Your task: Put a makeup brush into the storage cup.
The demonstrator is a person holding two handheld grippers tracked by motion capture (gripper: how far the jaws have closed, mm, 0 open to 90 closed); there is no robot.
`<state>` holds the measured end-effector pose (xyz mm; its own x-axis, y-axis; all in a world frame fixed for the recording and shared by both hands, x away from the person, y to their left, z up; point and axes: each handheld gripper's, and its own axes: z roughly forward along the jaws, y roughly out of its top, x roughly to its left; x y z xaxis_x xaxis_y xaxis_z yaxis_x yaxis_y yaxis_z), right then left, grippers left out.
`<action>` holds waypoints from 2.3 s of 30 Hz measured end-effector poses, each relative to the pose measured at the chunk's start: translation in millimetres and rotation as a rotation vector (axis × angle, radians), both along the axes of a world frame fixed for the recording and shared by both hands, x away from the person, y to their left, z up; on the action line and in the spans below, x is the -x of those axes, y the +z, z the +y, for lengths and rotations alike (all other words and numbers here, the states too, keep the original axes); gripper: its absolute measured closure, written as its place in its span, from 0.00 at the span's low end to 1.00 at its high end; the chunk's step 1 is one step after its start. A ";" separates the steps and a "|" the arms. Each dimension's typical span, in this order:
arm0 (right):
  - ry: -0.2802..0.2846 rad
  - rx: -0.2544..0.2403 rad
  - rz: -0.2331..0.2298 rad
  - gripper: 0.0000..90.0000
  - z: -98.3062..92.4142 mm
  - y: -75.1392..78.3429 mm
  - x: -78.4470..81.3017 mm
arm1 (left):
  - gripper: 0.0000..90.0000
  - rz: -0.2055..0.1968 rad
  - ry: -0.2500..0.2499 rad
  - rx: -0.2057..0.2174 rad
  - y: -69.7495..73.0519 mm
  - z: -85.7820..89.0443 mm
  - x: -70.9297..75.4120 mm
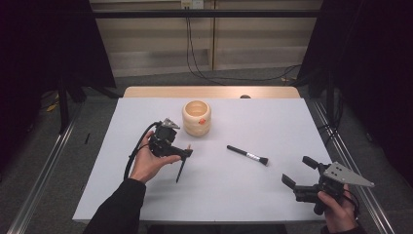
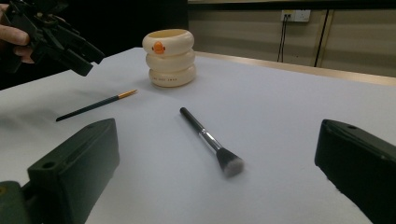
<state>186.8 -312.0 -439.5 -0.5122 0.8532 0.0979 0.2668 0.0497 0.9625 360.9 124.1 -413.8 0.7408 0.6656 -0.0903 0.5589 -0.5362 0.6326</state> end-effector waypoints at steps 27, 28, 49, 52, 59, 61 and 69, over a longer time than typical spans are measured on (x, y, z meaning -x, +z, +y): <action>0.016 -0.004 -0.002 0.00 1.3 0.1 0.2 | 0.41 0.290 0.109 -0.211 -21.6 -20.3 -29.1; 0.016 -0.003 -0.003 0.00 1.4 0.0 0.1 | 0.43 0.300 0.098 -0.221 -21.4 -22.3 -29.9; 0.026 0.007 -0.005 0.00 2.3 -0.5 0.4 | 0.78 0.405 0.164 -0.319 -24.0 -46.9 -38.4; 0.016 0.008 -0.012 0.00 1.7 -0.5 0.4 | 0.80 0.412 0.164 -0.326 -28.5 -52.1 -38.7; 0.020 0.010 -0.009 0.00 1.7 -0.6 0.3 | 0.83 0.391 0.178 -0.381 -31.1 -58.6 -36.8; 0.022 0.010 -0.010 0.00 1.5 -0.6 0.4 | 0.83 0.382 0.178 -0.411 -31.2 -61.4 -36.6; 0.025 0.008 -0.007 0.00 2.2 -0.7 0.4 | 0.90 0.398 0.215 -0.418 -31.8 -62.5 -38.3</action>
